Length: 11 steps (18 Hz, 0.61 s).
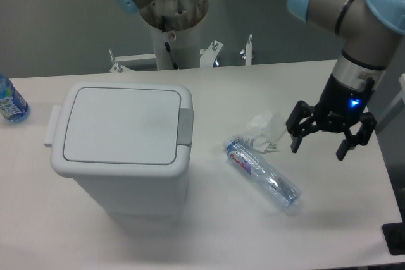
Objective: Open the trash can
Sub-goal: 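Move the gripper toward the grey latch on the trash can lid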
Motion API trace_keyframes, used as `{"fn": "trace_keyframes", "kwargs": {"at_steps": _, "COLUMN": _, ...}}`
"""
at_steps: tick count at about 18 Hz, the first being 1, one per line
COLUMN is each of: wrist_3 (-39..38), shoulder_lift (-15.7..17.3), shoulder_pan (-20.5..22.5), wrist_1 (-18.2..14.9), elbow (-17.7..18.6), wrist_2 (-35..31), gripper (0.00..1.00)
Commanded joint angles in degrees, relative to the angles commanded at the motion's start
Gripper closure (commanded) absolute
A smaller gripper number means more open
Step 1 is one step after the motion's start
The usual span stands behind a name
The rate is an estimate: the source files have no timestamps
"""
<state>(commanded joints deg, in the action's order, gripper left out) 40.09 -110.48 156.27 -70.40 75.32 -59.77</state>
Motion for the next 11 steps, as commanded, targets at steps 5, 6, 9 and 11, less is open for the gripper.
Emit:
{"fn": "trace_keyframes", "kwargs": {"at_steps": 5, "wrist_3": -5.62, "shoulder_lift": 2.64, "shoulder_pan": -2.46, "wrist_1": -0.35, "elbow": 0.61, "wrist_2": 2.11, "gripper": 0.0}}
{"fn": "trace_keyframes", "kwargs": {"at_steps": 6, "wrist_3": -6.59, "shoulder_lift": 3.08, "shoulder_pan": -2.98, "wrist_1": -0.35, "elbow": 1.05, "wrist_2": 2.55, "gripper": 0.0}}
{"fn": "trace_keyframes", "kwargs": {"at_steps": 9, "wrist_3": -7.74, "shoulder_lift": 6.15, "shoulder_pan": -4.83, "wrist_1": -0.27, "elbow": 4.38, "wrist_2": 2.82, "gripper": 0.0}}
{"fn": "trace_keyframes", "kwargs": {"at_steps": 11, "wrist_3": -7.66, "shoulder_lift": 8.95, "shoulder_pan": -5.8, "wrist_1": -0.35, "elbow": 7.37, "wrist_2": 2.82, "gripper": 0.0}}
